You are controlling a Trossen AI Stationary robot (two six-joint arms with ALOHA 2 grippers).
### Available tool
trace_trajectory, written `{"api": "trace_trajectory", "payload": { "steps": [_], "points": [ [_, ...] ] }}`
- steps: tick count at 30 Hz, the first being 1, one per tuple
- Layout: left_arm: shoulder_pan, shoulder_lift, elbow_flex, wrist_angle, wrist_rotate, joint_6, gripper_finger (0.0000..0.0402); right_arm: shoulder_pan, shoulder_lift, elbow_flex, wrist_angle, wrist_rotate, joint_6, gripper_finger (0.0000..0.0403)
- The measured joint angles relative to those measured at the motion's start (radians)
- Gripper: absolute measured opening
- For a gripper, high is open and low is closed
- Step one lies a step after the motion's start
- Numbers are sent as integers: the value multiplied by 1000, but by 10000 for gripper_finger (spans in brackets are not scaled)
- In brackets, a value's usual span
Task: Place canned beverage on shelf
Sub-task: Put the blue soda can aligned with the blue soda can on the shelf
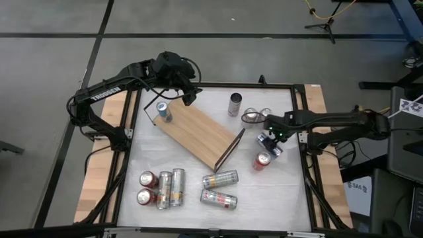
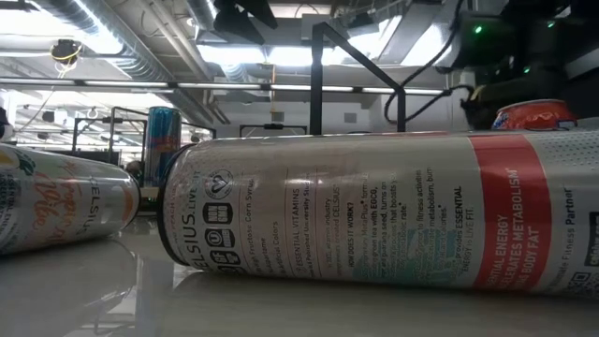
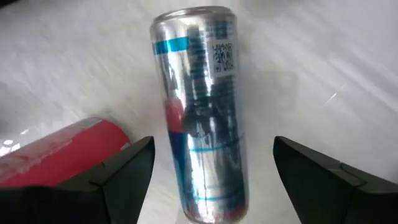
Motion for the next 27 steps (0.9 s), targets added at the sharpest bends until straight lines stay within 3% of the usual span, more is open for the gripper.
{"api": "trace_trajectory", "payload": {
  "steps": [6, 13, 20, 23, 27],
  "points": [
    [0, 0, 0, 0, 0, 0, 308, 58, -136, 0, -35, 76, 24, 324],
    [0, 0, 0, -1, 0, -3, 308, 299, -232, -23, -84, 307, 286, 324],
    [0, 0, 0, 0, 0, -9, 308, 545, -218, -95, -53, 370, 516, 324],
    [0, 0, 0, 0, 0, -9, 308, 608, -179, -94, -50, 430, 586, 324],
    [0, 0, 0, 0, 0, -10, 308, 655, -113, -94, -56, 428, 650, 324]
  ]
}}
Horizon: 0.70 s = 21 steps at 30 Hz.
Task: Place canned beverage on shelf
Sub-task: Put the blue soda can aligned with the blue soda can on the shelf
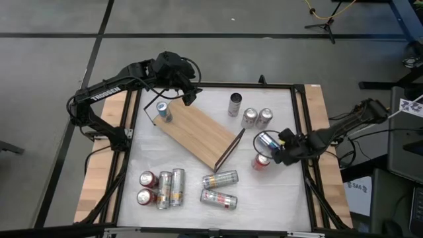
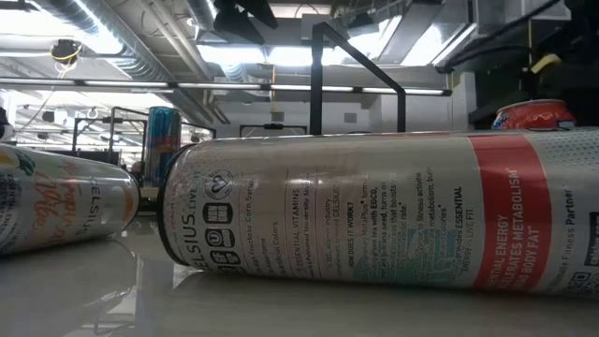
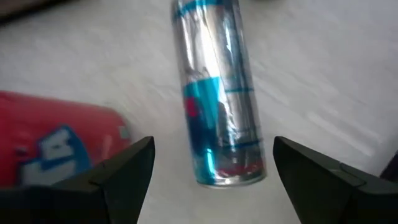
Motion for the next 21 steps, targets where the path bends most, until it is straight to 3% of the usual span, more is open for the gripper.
{"api": "trace_trajectory", "payload": {
  "steps": [11, 21],
  "points": [
    [0, 0, 0, 0, 0, -1, 308, 58, 225, -3, 56, -21, 6, 324],
    [-15, 0, 0, 0, 0, -1, 308, 58, 338, 0, 93, -27, 6, 324]
  ]
}}
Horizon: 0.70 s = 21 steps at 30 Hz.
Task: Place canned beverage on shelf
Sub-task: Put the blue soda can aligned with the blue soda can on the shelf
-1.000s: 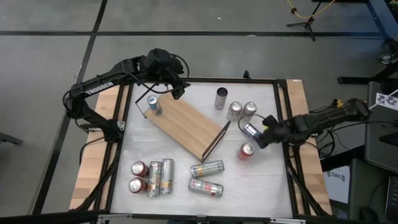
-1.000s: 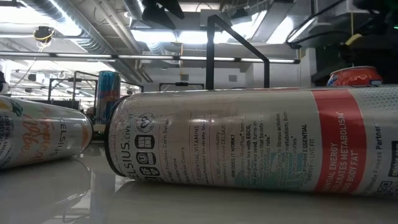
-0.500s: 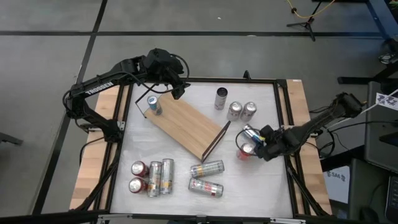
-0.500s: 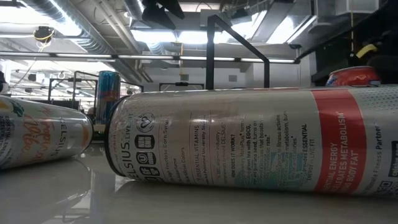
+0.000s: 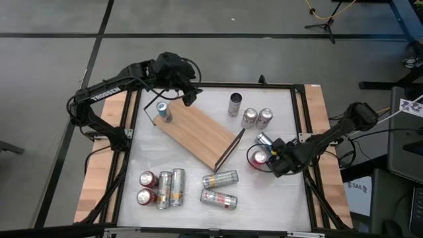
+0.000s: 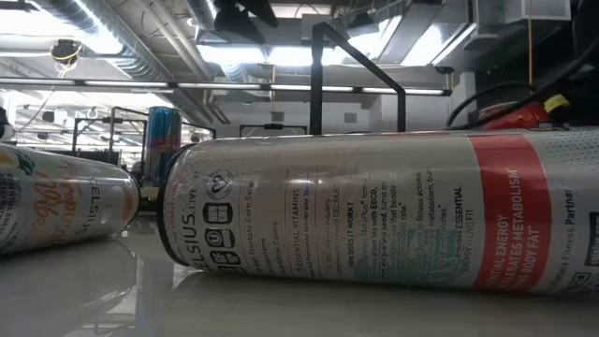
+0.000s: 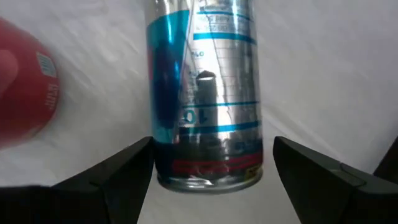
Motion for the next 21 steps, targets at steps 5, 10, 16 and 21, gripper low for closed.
{"api": "trace_trajectory", "payload": {
  "steps": [5, 10, 16, 21],
  "points": [
    [-15, 0, 0, 0, 0, 0, 308, 0, 11, 0, 1, 22, -1, 306],
    [-29, 0, 0, 0, 0, 0, 308, 0, 11, 0, -1, 19, 0, 249],
    [-37, 0, 0, 0, 0, 2, 309, 0, 10, 10, -14, -34, 1, 216],
    [-37, 0, 0, 0, -1, 2, 309, 0, 7, 58, -71, -103, 1, 238]
  ]
}}
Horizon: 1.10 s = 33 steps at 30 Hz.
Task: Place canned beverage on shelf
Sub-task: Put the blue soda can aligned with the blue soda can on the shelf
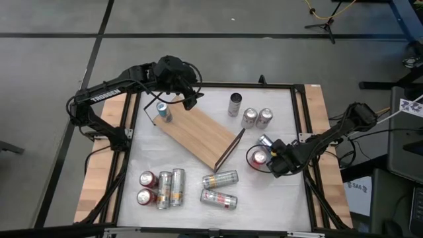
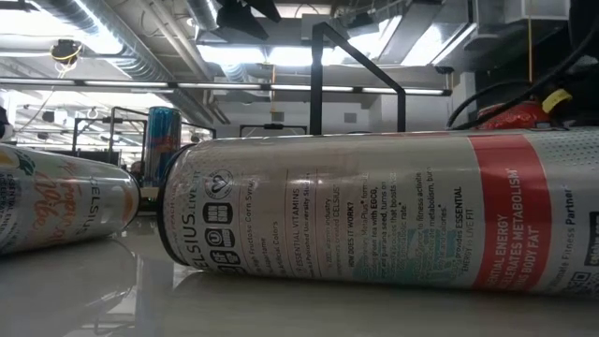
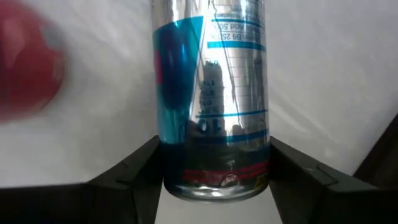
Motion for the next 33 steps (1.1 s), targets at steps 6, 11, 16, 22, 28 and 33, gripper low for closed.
{"api": "trace_trajectory", "payload": {
  "steps": [6, 11, 16, 22, 28, 33],
  "points": [
    [0, 0, 0, 0, 0, 0, 309, 0, -22, 85, -98, -133, -44, 235],
    [0, 0, 0, 0, 0, 1, 309, 0, -26, 191, -214, -216, -103, 227],
    [0, 0, 0, 1, 0, 8, 309, -3, -27, 288, -333, -188, -110, 234],
    [-24, 0, 0, 43, 30, 55, 309, -56, -27, 384, -441, -164, -169, 231],
    [-71, 0, 0, 96, 58, 125, 309, -148, -27, 477, -484, -163, -313, 232],
    [-104, 0, 0, 101, 58, 170, 309, -238, -27, 558, -542, -143, -431, 233]
  ]
}}
